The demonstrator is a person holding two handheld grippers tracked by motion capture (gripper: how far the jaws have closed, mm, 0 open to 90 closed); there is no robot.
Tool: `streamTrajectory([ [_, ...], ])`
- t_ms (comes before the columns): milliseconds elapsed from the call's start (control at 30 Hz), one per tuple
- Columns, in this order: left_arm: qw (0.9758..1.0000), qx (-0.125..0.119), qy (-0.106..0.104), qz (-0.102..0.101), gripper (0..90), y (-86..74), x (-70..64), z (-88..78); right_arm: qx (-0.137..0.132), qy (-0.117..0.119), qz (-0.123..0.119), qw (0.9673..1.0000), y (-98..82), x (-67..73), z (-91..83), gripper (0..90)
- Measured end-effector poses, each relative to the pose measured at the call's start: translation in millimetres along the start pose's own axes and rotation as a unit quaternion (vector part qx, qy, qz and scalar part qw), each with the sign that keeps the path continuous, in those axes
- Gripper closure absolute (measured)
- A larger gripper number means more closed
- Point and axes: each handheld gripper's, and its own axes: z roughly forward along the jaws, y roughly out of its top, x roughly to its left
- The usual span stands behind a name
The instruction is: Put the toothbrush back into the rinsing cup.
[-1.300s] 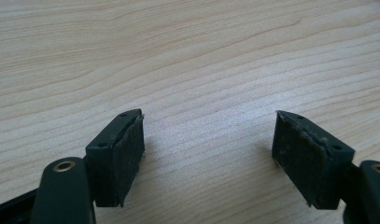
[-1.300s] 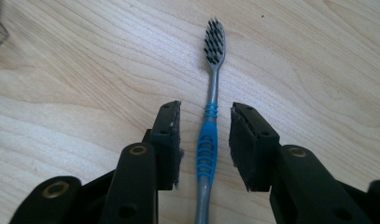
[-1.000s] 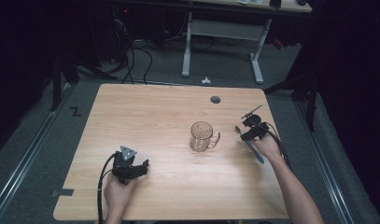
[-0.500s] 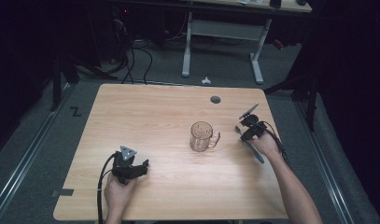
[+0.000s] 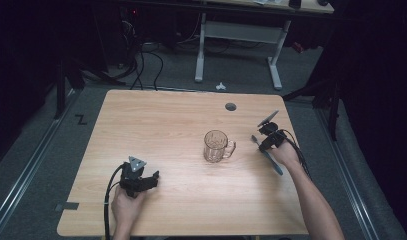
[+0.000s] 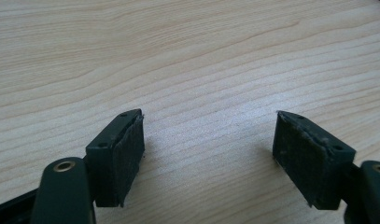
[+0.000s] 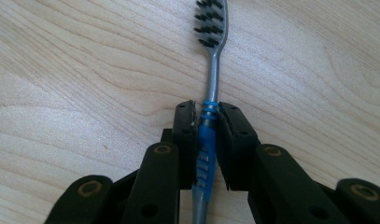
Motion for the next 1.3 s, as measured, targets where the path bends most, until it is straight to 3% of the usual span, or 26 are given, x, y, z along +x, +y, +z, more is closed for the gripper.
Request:
streamTrajectory([
  [467, 1.0000, 0.001, 0.002, 0.002, 25.6, 0.0, -0.4, 0.1, -0.004, 0.006, 0.004, 1.0000, -1.9, -3.3, -1.9, 79.8],
  [1033, 1.0000, 0.001, 0.002, 0.002, 25.8, 0.1, -0.6, 0.1, -0.077, 0.030, -0.017, 0.9965, -9.2, 5.1, -34.4, 79.9],
  [1300, 1.0000, 0.001, 0.002, 0.002, 25.8, 0.1, -0.6, 0.1, -0.102, 0.044, -0.014, 0.9937, -13.9, 7.5, -47.1, 80.0],
])
